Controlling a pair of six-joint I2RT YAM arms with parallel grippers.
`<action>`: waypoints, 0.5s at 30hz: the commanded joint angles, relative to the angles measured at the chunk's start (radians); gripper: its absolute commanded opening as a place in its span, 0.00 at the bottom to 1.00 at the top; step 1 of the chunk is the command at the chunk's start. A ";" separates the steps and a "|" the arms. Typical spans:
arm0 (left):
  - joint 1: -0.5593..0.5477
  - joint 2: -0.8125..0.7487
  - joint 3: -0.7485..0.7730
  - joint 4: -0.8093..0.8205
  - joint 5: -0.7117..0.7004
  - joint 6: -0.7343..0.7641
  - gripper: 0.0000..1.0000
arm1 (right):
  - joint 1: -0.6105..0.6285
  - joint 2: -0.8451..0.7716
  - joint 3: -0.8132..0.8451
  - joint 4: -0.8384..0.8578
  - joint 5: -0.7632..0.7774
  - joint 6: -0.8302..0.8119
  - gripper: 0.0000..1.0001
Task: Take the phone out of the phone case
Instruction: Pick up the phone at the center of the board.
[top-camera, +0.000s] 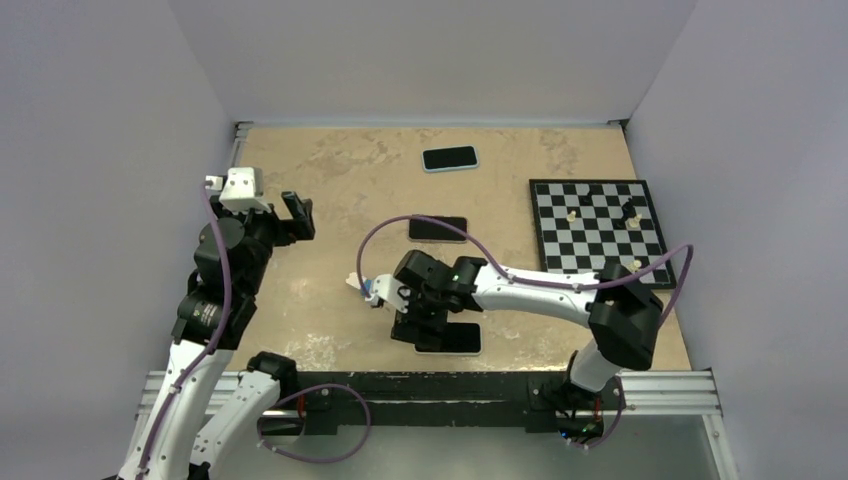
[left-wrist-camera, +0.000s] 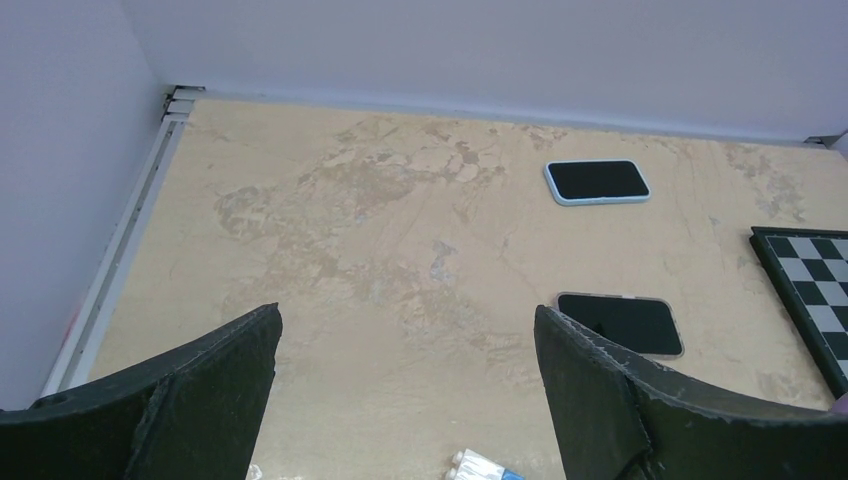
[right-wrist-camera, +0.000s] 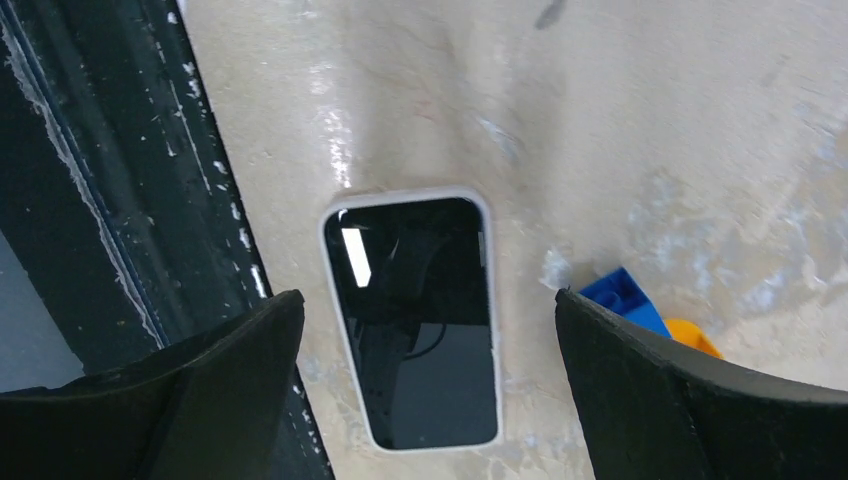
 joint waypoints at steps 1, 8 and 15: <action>-0.004 0.003 0.036 0.007 0.028 -0.011 1.00 | 0.050 0.060 0.023 0.014 0.029 -0.039 0.99; -0.004 -0.001 0.034 0.008 0.022 -0.011 1.00 | 0.058 0.120 0.015 0.023 0.065 -0.054 0.99; -0.004 -0.001 0.034 0.008 0.029 -0.012 1.00 | 0.057 0.174 0.005 0.026 0.033 -0.059 0.99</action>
